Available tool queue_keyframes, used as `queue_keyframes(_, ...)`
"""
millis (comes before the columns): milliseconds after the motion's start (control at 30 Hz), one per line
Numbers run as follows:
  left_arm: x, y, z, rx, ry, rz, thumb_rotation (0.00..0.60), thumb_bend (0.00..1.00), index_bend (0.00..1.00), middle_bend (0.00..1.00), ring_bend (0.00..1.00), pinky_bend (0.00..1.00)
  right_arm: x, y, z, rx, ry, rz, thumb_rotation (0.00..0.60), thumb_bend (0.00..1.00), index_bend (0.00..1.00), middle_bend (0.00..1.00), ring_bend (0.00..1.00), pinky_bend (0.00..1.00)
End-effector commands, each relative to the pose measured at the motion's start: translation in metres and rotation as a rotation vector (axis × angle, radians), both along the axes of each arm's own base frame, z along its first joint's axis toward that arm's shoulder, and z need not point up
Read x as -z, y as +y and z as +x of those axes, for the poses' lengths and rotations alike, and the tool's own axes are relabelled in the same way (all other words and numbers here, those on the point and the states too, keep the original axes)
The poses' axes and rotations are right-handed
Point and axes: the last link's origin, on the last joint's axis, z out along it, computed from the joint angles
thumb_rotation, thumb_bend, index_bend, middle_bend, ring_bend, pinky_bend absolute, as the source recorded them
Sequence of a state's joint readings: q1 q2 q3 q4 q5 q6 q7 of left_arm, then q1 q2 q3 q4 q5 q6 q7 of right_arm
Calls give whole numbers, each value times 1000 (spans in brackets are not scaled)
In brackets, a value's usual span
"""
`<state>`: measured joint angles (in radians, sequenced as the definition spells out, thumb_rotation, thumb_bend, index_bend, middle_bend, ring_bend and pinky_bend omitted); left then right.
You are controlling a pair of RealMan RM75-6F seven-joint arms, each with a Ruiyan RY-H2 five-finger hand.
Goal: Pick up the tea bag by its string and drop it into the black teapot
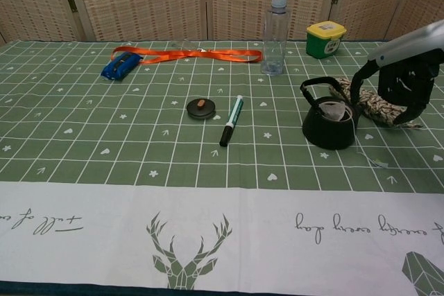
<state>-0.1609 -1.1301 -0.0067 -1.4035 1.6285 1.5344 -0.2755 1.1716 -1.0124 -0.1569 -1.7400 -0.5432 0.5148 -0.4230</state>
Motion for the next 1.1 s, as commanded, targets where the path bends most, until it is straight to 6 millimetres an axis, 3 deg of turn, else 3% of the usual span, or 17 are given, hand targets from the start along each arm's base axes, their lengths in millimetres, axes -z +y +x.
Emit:
queue_keyframes(33,0,0,0,-1,1,-1,600,291,51,61,113,132,4,-2,0,2,8,-2,600,286,245,724,603,591)
queue_keyframes(933,-3,0,-2,-3,-17,-1,600,290,52,61,114,133,44,-19,6,15,25,42,600,285,245,720,601,591)
queue_keyframes(1100,-4,0,-2,2,-15,2,600,290,53,61,114,133,29,-14,10,17,-7,10,600,285,245,720,602,591)
